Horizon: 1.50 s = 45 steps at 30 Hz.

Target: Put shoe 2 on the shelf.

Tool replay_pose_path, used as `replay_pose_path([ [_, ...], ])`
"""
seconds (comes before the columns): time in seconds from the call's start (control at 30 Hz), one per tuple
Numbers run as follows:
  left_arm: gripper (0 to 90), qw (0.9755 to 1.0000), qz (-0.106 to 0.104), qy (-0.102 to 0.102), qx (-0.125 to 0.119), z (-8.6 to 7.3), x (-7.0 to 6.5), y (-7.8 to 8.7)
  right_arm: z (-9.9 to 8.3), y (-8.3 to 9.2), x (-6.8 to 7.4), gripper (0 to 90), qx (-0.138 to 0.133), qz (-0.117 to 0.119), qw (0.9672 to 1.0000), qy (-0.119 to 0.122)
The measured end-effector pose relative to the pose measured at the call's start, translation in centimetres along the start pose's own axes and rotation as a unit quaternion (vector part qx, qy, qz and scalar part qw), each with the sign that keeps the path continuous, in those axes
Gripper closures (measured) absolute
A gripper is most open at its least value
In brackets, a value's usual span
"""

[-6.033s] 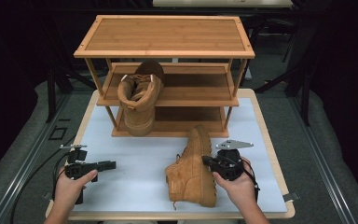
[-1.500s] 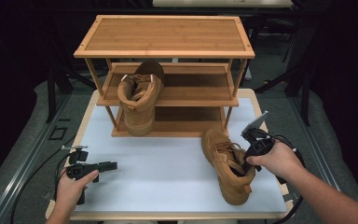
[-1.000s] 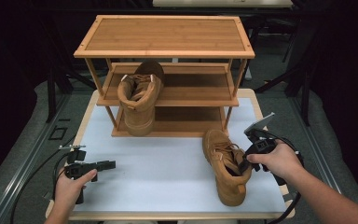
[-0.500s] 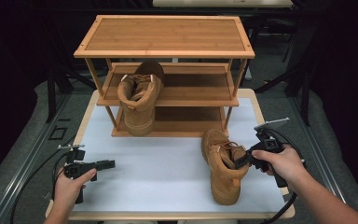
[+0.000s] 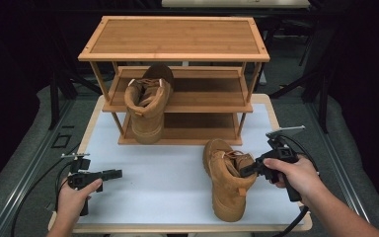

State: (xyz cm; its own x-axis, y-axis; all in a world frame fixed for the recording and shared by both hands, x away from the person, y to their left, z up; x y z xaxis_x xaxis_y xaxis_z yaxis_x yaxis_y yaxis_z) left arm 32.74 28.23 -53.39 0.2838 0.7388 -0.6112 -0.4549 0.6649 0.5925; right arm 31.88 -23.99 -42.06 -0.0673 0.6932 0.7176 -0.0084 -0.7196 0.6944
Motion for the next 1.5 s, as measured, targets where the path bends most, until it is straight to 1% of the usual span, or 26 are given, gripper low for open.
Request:
replay_pose_path([
  [0.03,52.8,1.0000,0.000,0.001,-0.002,0.0,0.0,0.0,-0.1,0.1,0.3,78.0,-0.003,-0.004,1.0000,0.005],
  [0.1,52.8,1.0000,-0.001,0.005,0.001,-0.2,0.1,0.0,-0.2,0.3,0.9,78.0,-0.008,-0.004,0.9999,0.011],
  [0.13,52.9,1.0000,0.000,0.008,0.001,-0.2,0.2,0.0,-0.3,0.5,1.3,78.0,-0.012,-0.001,0.9999,0.008],
  [0.2,52.9,1.0000,0.002,0.009,0.001,-0.3,0.3,0.0,-0.4,1.0,1.9,78.0,-0.010,0.001,0.9998,0.018],
  [0.23,52.9,1.0000,0.001,0.009,0.002,-0.3,0.3,0.0,-0.4,1.2,2.3,78.0,-0.014,0.005,0.9998,0.016],
  [0.27,52.9,1.0000,0.000,0.008,0.002,-0.3,0.3,0.0,-0.4,1.4,2.5,78.0,-0.015,0.005,0.9996,0.022],
  [0.37,53.0,1.0000,0.001,0.007,0.000,-0.3,0.3,0.1,-0.5,2.2,3.6,78.0,-0.019,0.005,0.9994,0.030],
  [0.4,52.9,1.0000,0.000,0.007,0.001,-0.3,0.3,0.1,-0.6,2.6,4.0,78.0,-0.021,0.010,0.9991,0.034],
  [0.43,52.9,1.0000,0.001,0.007,0.000,-0.3,0.3,0.1,-0.6,2.8,4.3,78.0,-0.024,0.006,0.9990,0.037],
  [0.53,52.9,1.0000,0.001,0.009,0.002,-0.4,0.3,0.2,-0.7,4.0,5.5,78.0,-0.028,0.011,0.9984,0.048],
  [0.57,52.9,1.0000,0.001,0.009,0.002,-0.4,0.3,0.2,-0.8,4.1,5.8,78.0,-0.037,0.009,0.9981,0.049],
  [0.6,52.9,0.9999,0.001,0.010,0.001,-0.5,0.3,0.2,-0.8,4.7,6.5,78.0,-0.040,0.015,0.9976,0.054],
  [0.67,52.9,0.9999,0.001,0.011,0.001,-0.5,0.2,0.1,-0.8,5.1,7.1,78.0,-0.047,0.015,0.9968,0.064],
  [0.7,52.9,1.0000,0.001,0.008,0.001,-0.5,0.2,0.1,-0.8,5.2,7.4,78.0,-0.051,0.016,0.9964,0.066],
  [0.77,52.9,1.0000,0.000,0.009,0.001,-0.5,0.2,0.2,-0.9,5.8,8.1,78.1,-0.051,0.021,0.9958,0.073],
  [0.9,53.0,0.9999,0.000,0.014,0.001,-0.5,0.3,0.2,-0.9,7.0,9.5,78.1,-0.062,0.029,0.9937,0.089],
  [0.93,53.1,0.9999,0.001,0.010,0.001,-0.5,0.4,0.2,-0.9,7.3,9.9,78.1,-0.066,0.033,0.9931,0.091],
  [0.97,53.1,0.9999,0.001,0.011,0.002,-0.5,0.4,0.1,-0.9,7.6,10.1,78.1,-0.063,0.033,0.9930,0.094],
  [1.0,53.1,0.9999,0.001,0.011,0.002,-0.5,0.4,0.1,-0.8,7.8,10.4,78.1,-0.073,0.041,0.9917,0.098],
  [1.03,53.1,0.9999,0.001,0.010,0.003,-0.4,0.4,0.1,-0.7,8.1,10.6,78.1,-0.076,0.037,0.9915,0.099],
  [1.1,53.1,0.9999,0.000,0.010,0.003,-0.5,0.3,0.1,-0.4,8.4,11.0,78.1,-0.085,0.043,0.9904,0.100],
  [1.23,53.1,1.0000,0.000,0.010,0.001,-0.5,0.4,0.1,0.1,8.8,11.6,78.1,-0.097,0.044,0.9887,0.106],
  [1.4,53.1,0.9999,0.000,0.010,0.000,-0.4,0.5,0.3,1.3,9.0,11.8,78.1,-0.119,0.054,0.9854,0.109],
  [1.43,53.1,0.9999,0.000,0.010,0.000,-0.4,0.5,0.3,1.5,9.1,11.9,78.1,-0.118,0.054,0.9852,0.112],
  [1.5,53.1,0.9999,0.001,0.011,0.000,-0.4,0.5,0.2,2.2,9.0,11.9,78.1,-0.126,0.062,0.9835,0.114],
])
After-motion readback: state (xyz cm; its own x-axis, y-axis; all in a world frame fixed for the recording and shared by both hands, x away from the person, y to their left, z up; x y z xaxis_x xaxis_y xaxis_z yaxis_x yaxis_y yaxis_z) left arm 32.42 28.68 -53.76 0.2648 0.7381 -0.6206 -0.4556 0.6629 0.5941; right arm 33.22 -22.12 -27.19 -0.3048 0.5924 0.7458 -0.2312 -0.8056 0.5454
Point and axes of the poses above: each handheld gripper's, and its own axes: y roughly backward along the jaws, z roughly out of its top, x roughly to its left, the point moved 2 cm from there along -y, roughly forward along the jaws, and after that the axes turned 4 degrees about y, right-handed, at the moved point
